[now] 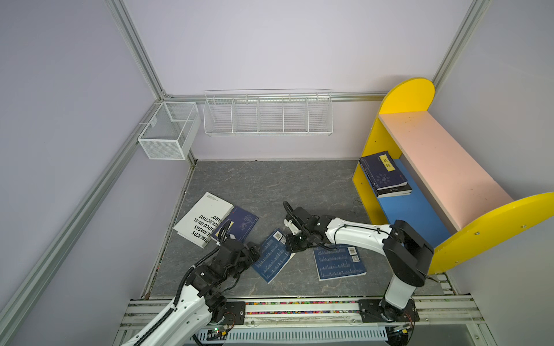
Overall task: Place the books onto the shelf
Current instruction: 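Lift the barcode book upright with the right gripper while the left gripper rises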
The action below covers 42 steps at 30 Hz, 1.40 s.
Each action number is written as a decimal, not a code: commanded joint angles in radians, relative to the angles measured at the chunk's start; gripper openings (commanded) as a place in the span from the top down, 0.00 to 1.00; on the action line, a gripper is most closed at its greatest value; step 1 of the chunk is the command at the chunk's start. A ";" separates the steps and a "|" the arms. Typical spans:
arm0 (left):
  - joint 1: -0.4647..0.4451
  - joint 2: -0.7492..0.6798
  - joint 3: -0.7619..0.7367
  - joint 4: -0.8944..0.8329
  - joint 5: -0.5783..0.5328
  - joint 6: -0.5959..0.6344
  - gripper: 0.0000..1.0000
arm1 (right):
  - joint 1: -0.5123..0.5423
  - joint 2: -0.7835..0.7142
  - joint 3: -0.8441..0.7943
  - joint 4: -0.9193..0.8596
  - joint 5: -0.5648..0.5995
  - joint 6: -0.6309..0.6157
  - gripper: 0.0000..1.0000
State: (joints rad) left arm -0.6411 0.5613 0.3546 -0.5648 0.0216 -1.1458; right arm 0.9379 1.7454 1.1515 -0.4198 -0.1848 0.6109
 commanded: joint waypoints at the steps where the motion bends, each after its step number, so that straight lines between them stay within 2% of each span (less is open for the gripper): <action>1: -0.003 -0.004 0.067 0.042 0.052 0.002 0.05 | 0.001 -0.113 0.084 -0.139 0.183 -0.166 0.91; 5: 0.002 0.041 0.069 0.256 0.158 -0.082 0.03 | 0.019 -0.208 0.119 -0.167 0.333 -0.317 0.92; 8: 0.020 0.112 0.118 0.355 0.204 -0.135 0.02 | 0.072 -0.280 0.083 -0.116 0.505 -0.479 0.90; 10: 0.053 0.162 0.142 0.443 0.245 -0.189 0.02 | 0.106 -0.324 0.055 -0.090 0.647 -0.565 0.90; 12: 0.095 0.210 0.128 0.585 0.302 -0.262 0.02 | 0.108 -0.366 0.028 -0.071 0.699 -0.606 0.91; 16: 0.168 0.327 0.095 0.857 0.398 -0.422 0.02 | 0.109 -0.449 -0.027 -0.031 0.727 -0.658 0.92; 22: 0.212 0.578 0.140 1.118 0.579 -0.577 0.03 | 0.119 -0.526 -0.072 0.018 0.733 -0.712 0.92; 26: 0.219 0.714 0.179 1.210 0.689 -0.621 0.04 | 0.120 -0.566 -0.096 0.044 0.741 -0.755 0.92; 31: 0.219 0.843 0.200 1.431 0.751 -0.757 0.05 | 0.145 -0.615 -0.114 0.047 0.742 -0.771 0.92; 39: 0.191 0.998 0.206 1.671 0.810 -0.926 0.19 | 0.237 -0.622 -0.138 0.085 0.875 -0.870 0.91; 42: 0.172 1.066 0.213 1.810 0.815 -1.000 0.28 | 0.266 -0.599 -0.127 0.088 0.927 -0.902 0.91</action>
State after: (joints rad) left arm -0.4534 1.5852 0.5354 1.0409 0.7918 -1.9984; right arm 1.1816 1.1374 1.0245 -0.4030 0.6662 -0.2234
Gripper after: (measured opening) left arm 0.731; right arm 0.092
